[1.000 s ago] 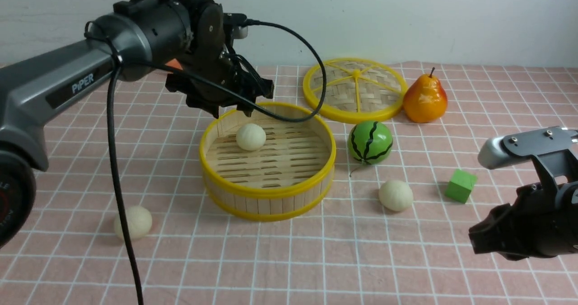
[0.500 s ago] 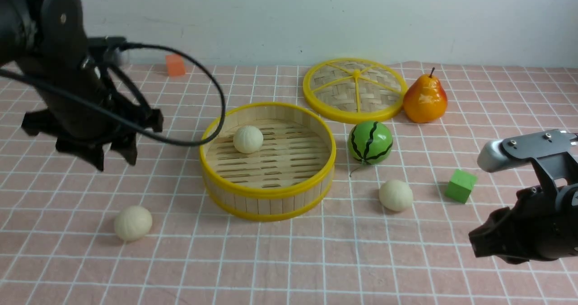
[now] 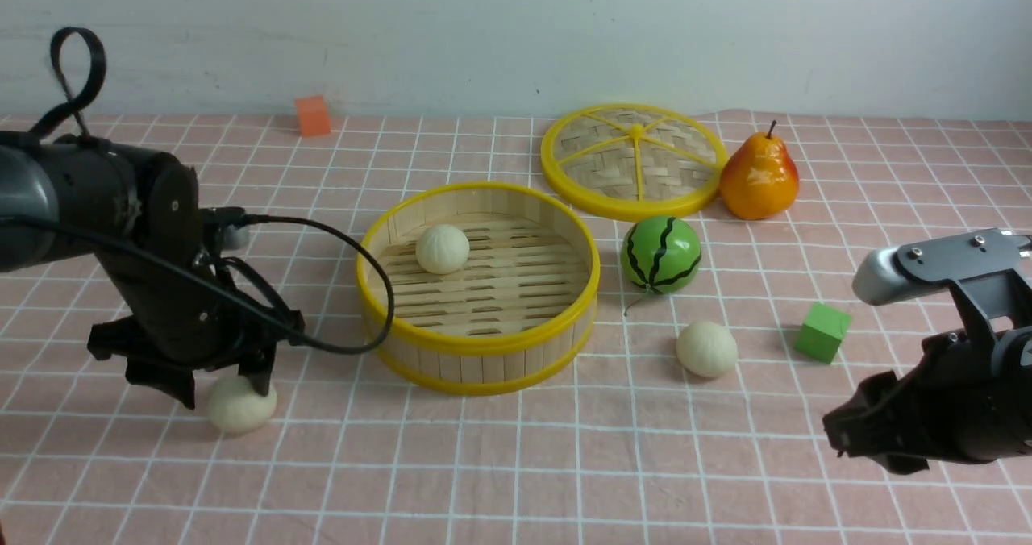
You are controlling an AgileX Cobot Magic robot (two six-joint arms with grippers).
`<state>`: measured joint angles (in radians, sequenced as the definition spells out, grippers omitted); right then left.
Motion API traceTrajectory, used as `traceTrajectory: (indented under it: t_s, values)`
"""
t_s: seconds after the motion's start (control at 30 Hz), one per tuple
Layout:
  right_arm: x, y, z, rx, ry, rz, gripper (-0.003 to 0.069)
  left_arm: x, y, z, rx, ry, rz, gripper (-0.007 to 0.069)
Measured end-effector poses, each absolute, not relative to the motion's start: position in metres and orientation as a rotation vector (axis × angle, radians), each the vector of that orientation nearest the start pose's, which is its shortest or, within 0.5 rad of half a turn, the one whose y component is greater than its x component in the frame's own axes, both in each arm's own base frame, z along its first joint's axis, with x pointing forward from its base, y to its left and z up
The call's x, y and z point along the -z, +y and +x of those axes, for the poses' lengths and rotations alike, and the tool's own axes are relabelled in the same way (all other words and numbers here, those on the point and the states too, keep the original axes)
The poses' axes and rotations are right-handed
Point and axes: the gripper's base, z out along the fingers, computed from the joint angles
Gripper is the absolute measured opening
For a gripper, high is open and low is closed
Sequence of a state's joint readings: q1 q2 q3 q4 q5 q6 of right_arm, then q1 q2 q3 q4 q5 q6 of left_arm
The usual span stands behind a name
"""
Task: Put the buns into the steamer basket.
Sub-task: Use the left arm to grab a steamed stuffed bun, then use the left arm to put the steamed stuffed bun into the steamer
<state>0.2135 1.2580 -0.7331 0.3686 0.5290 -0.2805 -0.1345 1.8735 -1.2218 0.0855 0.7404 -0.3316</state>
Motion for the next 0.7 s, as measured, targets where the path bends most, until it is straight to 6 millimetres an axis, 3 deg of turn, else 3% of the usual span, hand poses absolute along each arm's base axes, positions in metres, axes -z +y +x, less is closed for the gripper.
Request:
traceTrajectory:
  t_s: [0.13,0.17,0.2,0.23,0.27,0.3,0.43,0.47,0.53,0.6,0.7]
  values:
    - [-0.245,0.067,0.230,-0.334,2.500,-0.292,0.0370,-0.174,-0.045,0.367,0.004,2.866,-0.205,0.0295]
    - [-0.245,0.067,0.230,-0.334,2.500,-0.292,0.0370,-0.179,-0.046,0.368,0.018,2.873,-0.198,0.0189]
    - [-0.245,0.067,0.230,-0.334,2.500,-0.292,0.0370,-0.180,-0.046,0.369,0.018,2.869,-0.193,0.0176]
    - [-0.245,0.067,0.230,-0.334,2.500,-0.292,0.0370,-0.191,-0.048,0.370,0.042,2.873,-0.173,0.0087]
    - [-0.245,0.067,0.230,-0.334,2.500,-0.292,0.0370,-0.199,-0.050,0.370,0.060,2.876,-0.160,0.0044]
    - [-0.245,0.067,0.230,-0.333,2.498,-0.291,0.0369,-0.221,-0.054,0.373,0.120,2.856,-0.133,0.0003]
    - [-0.246,0.067,0.232,-0.329,2.484,-0.286,0.0367,-0.264,-0.067,0.378,0.271,2.769,-0.062,0.0000]
    - [-0.246,0.067,0.232,-0.328,2.480,-0.284,0.0367,-0.283,-0.078,0.379,0.337,2.708,0.020,0.0000]
    - [-0.246,0.067,0.232,-0.327,2.479,-0.284,0.0367,-0.298,-0.098,0.381,0.411,2.630,0.117,0.0000]
    - [-0.246,0.067,0.232,-0.326,2.478,-0.285,0.0367,-0.299,-0.119,0.384,0.434,2.569,0.222,0.0005]
    - [-0.246,0.066,0.232,-0.314,2.473,-0.293,0.0367,-0.279,-0.148,0.391,0.431,2.545,0.319,0.0040]
